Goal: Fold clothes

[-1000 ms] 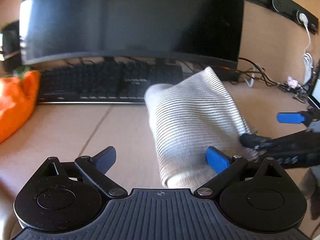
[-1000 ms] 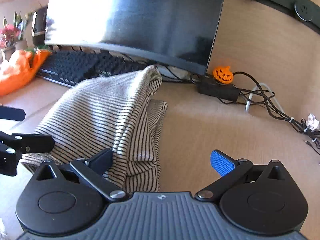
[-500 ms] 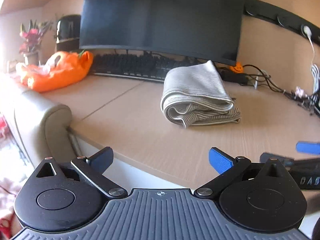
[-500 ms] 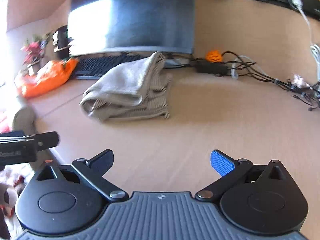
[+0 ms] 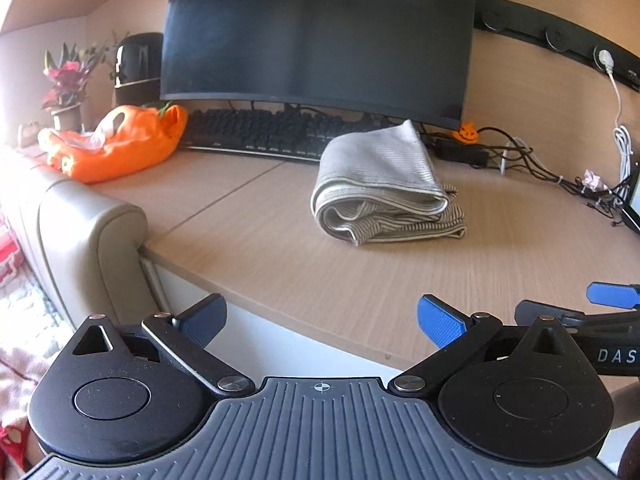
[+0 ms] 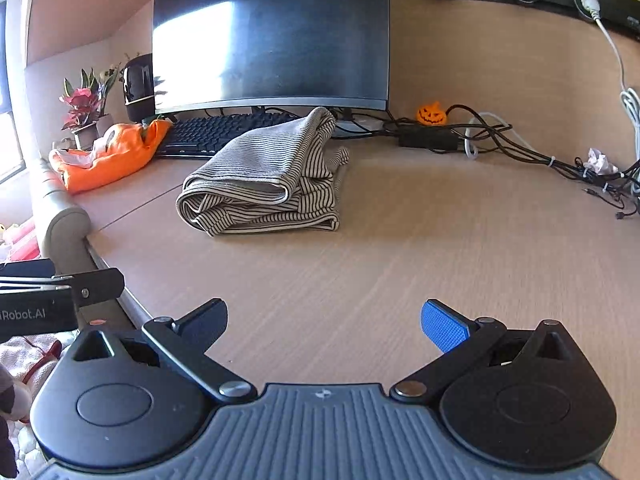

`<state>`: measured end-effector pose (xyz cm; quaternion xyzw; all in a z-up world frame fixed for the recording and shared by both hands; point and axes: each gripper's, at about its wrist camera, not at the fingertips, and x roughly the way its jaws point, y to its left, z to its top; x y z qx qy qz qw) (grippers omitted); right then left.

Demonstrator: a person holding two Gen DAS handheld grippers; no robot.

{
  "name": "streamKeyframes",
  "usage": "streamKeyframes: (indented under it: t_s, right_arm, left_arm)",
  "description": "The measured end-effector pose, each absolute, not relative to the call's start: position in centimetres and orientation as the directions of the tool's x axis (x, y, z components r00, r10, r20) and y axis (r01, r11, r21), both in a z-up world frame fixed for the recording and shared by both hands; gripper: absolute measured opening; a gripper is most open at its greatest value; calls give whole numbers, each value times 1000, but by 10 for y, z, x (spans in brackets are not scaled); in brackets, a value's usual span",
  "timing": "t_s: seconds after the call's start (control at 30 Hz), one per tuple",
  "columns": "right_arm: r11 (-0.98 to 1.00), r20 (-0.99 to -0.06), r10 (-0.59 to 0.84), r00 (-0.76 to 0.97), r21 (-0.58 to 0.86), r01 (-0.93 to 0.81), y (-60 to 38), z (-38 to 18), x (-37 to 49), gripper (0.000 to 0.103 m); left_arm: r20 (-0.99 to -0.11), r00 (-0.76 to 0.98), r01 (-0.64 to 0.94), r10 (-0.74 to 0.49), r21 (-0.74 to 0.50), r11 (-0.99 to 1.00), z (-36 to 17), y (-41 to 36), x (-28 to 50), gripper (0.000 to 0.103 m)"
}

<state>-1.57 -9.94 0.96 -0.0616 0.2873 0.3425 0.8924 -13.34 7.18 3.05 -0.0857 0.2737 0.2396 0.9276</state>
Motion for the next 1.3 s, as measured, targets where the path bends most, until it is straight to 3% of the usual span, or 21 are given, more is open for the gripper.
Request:
streamKeyframes:
  t_s: [1.3]
  right_arm:
    - [768, -581, 560, 591, 96, -633, -96, 3, -4, 103]
  left_arm:
    - [-604, 706, -487, 369, -37, 872, 23, 78, -122, 103]
